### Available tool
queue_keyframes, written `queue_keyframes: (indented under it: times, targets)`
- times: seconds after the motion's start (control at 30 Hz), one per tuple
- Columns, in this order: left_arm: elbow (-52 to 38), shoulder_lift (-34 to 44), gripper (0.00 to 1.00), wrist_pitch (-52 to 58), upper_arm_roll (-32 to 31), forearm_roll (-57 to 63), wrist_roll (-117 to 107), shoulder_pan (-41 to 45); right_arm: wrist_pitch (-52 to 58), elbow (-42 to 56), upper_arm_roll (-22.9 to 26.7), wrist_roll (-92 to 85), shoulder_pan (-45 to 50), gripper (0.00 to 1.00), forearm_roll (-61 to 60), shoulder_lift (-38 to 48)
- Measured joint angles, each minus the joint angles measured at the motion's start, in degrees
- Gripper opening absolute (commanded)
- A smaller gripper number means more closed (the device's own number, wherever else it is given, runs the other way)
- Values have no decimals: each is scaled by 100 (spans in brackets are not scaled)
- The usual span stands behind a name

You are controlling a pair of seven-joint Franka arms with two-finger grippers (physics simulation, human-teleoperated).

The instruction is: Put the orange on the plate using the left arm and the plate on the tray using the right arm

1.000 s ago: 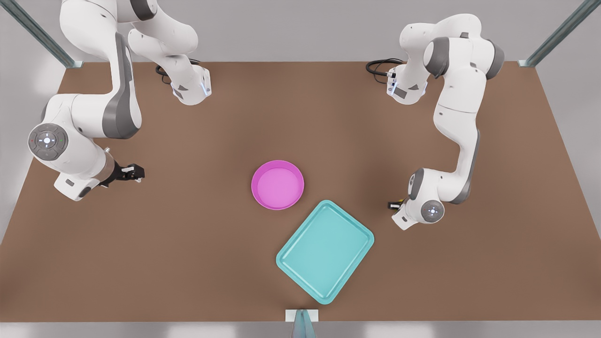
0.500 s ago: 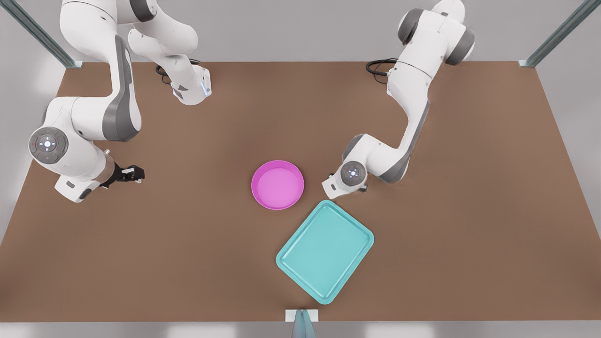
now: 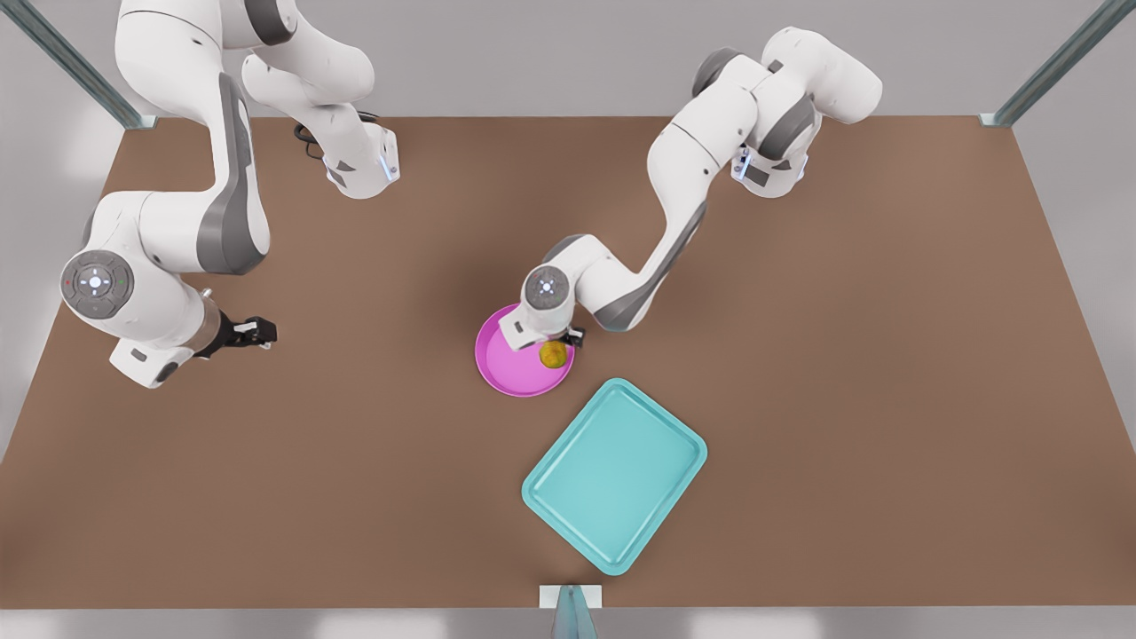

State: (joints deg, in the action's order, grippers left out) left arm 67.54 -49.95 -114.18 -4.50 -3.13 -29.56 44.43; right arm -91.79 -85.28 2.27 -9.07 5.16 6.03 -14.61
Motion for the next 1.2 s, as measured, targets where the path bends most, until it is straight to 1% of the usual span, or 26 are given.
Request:
queue_keyframes:
  times: [0.07, 0.1, 0.17, 0.2, 0.23, 0.3, 0.33, 0.37, 0.4, 0.43, 0.5, 0.57, 0.63, 0.7, 0.8, 0.97, 1.2]
  targets:
    - [10, 158, 100, -68, 21, -9, -203, -13, 0, 0, 0, -1, -6, 100, -2, -6]
    - [12, 487, 100, 140, 124, -15, -245, -154, 0, 1, -2, -3, -9, 100, -30, -37]
    - [3, 1391, 100, 926, 318, -3, -150, -1000, -2, 5, -17, -9, 14, 100, -473, -358]
    - [0, 1805, 100, 1339, 649, 5, -37, -1383, -24, 0, -37, -12, 51, 100, -900, -596]
    - [-3, 2119, 100, 1707, 1127, 11, 98, -1604, -58, -28, -98, -15, 119, 100, -1307, -768]
    - [-1, 2595, 100, 2329, 2067, 28, 406, -1785, -192, -257, -188, -20, 348, 100, -2261, -1041]
    - [42, 2830, 100, 2574, 2152, 37, 541, -1948, -304, -382, -215, -23, 518, 100, -2627, -1114]
    - [128, 3027, 100, 2781, 1849, 48, 653, -2271, -449, -593, -234, -26, 657, 100, -2942, -1111]
    - [236, 3218, 100, 2946, 1184, 62, 733, -2858, -656, -1023, -319, -36, 741, 100, -3213, -977]
    - [321, 3371, 100, 3053, 801, 126, 808, -3244, -900, -1508, -442, -48, 816, 100, -3418, -805]
    - [426, 3530, 100, 3196, 499, 270, 947, -3535, -1545, -2296, -620, -70, 1105, 100, -3705, -623]
    - [401, 3475, 100, 3310, 418, 353, 1068, -3593, -2334, -2600, -668, -88, 1551, 100, -3934, -743]
    - [389, 3421, 100, 3395, 400, 402, 1176, -3622, -3136, -2667, -684, -103, 1815, 100, -4077, -1021]
    - [386, 3379, 100, 3456, 405, 430, 1278, -3639, -3802, -2643, -691, -115, 1883, 100, -4186, -1276]
    - [385, 3339, 100, 3516, 421, 451, 1414, -3664, -4459, -2643, -692, -131, 1854, 100, -4306, -1440]
    - [385, 3327, 100, 3576, 424, 449, 1601, -3682, -4990, -2819, -698, -209, 1681, 100, -4381, -1402]
    - [192, 3484, 100, 3947, 407, 405, 1778, -3654, -5195, -2739, -748, -325, 1710, 100, -4397, -1718]
